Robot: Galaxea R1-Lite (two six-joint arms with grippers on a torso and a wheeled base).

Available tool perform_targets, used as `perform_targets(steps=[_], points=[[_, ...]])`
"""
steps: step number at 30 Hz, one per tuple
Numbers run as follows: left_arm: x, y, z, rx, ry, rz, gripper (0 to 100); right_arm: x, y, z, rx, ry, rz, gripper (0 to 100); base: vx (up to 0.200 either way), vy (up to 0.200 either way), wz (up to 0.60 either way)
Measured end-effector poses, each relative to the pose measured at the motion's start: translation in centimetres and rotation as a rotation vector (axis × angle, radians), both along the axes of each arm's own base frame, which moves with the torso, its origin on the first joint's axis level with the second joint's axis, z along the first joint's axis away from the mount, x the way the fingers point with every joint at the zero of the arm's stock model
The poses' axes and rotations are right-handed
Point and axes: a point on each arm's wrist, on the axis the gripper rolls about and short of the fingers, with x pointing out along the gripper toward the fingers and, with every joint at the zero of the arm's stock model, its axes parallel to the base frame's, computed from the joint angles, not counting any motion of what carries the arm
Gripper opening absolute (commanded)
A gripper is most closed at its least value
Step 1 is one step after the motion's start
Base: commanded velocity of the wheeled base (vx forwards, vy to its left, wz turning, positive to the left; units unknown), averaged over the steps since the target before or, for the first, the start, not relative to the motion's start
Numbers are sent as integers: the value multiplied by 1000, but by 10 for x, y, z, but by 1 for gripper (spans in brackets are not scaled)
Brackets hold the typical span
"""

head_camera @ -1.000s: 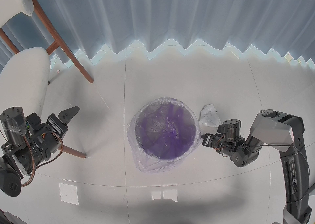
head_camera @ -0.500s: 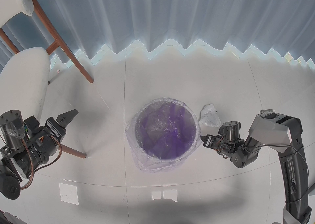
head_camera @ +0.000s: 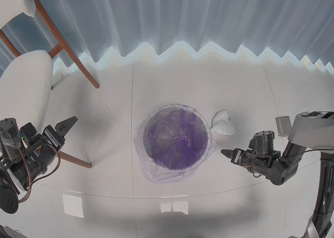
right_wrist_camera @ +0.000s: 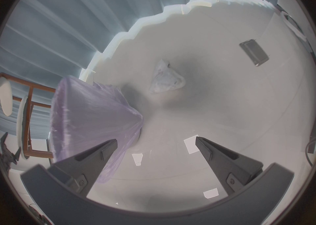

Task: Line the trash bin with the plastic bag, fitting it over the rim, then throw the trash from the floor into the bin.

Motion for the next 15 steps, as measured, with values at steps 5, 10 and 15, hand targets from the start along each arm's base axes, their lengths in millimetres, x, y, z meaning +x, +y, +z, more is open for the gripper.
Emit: perform_targets(steps=[5, 10, 15], points=[[-6, 4, 2, 40, -20, 9, 100, -35, -22, 37, -1, -34, -51, 100, 0, 0, 0], [-14, 9, 4, 68, -44, 22, 100, -63, -53, 80, 6, -139, -139, 100, 0, 0, 0], [-26, 12, 12, 87, -98, 27, 100, -95, -79, 117, -9, -258, -212, 100, 0, 0, 0]])
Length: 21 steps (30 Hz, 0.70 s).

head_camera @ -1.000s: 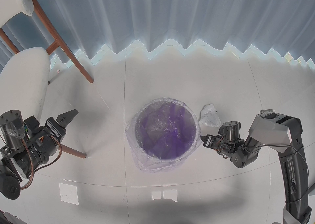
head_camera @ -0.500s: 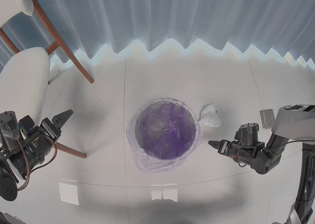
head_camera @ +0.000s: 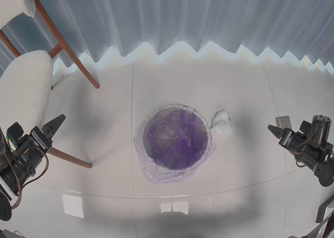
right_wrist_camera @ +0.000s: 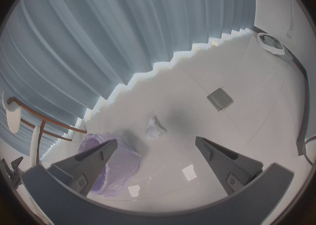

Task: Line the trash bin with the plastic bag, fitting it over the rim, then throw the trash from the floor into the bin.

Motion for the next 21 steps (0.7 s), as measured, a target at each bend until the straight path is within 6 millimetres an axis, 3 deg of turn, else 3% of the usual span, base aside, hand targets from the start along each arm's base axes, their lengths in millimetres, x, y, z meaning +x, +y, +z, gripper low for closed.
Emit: perform_targets(steps=[4, 11, 21], points=[[-9, 1, 5, 29, -39, -2, 100, -29, -9, 13, -19, -18, -37, 100, 0, 0, 0], [-17, 2, 9, 110, -77, 18, 100, -69, -9, 21, -39, -27, -37, 100, 0, 0, 0], [-25, 2, 11, 126, -103, -68, 100, -81, -7, 17, -35, -9, -3, 100, 0, 0, 0]])
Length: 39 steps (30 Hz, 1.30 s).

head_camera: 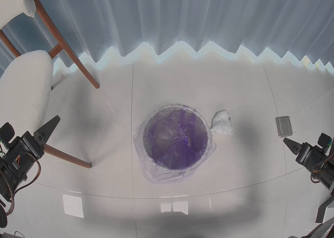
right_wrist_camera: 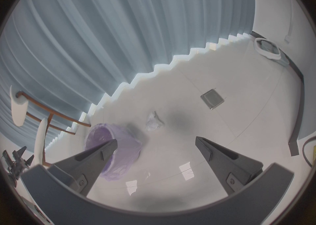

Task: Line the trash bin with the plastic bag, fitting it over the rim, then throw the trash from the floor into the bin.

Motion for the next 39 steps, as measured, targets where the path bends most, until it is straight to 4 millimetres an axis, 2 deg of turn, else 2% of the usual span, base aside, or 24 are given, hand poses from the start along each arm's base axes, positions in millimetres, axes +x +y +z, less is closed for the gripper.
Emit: perform_targets(steps=[5, 10, 17, 20, 29, 34, 39], points=[[-2, 1, -2, 48, 17, -1, 100, 5, 11, -6, 20, 46, 71, 100, 0, 0, 0], [2, 2, 1, 61, 10, 8, 100, 19, 23, -11, 62, 90, 108, 100, 0, 0, 0], [7, 2, 4, 71, 5, 5, 100, 51, 38, -24, 70, 150, 131, 100, 0, 0, 0], [9, 1, 3, 77, 9, -7, 100, 71, 47, -30, 71, 163, 142, 100, 0, 0, 0], [16, 1, 1, 84, 28, -14, 100, 120, 104, -40, 64, 161, 274, 100, 0, 0, 0], [18, 3, 0, 85, 35, -1, 100, 134, 134, -43, 34, 253, 311, 100, 0, 0, 0], [18, 5, 0, 84, 39, 8, 100, 143, 157, -45, 31, 373, 270, 100, 0, 0, 0]])
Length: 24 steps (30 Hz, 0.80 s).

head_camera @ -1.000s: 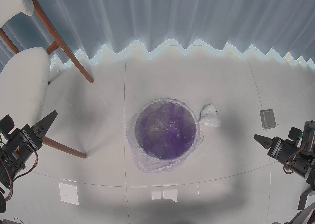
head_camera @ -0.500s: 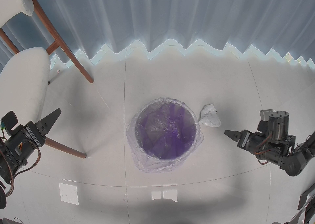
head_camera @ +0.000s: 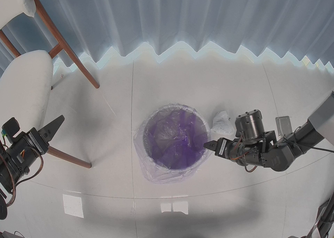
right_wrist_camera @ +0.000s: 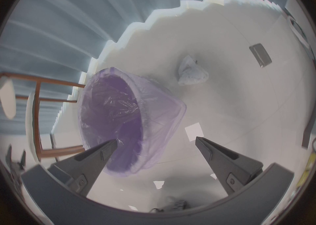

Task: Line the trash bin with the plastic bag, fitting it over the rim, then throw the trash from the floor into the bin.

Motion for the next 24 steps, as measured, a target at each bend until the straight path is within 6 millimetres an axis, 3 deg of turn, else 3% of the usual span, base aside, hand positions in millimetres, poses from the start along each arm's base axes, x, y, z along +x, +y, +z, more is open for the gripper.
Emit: perform_targets(steps=[4, 14, 24], points=[[0, 1, 0, 0, 2, 6, 100, 10, 19, -2, 62, 96, -99, 100, 0, 0, 0], [-2, 5, -4, 2, 14, 31, 100, 23, 52, -32, 150, 223, -264, 100, 0, 0, 0], [-11, 9, -10, 2, 21, 48, 100, 31, 71, -32, 225, 256, -327, 100, 0, 0, 0]])
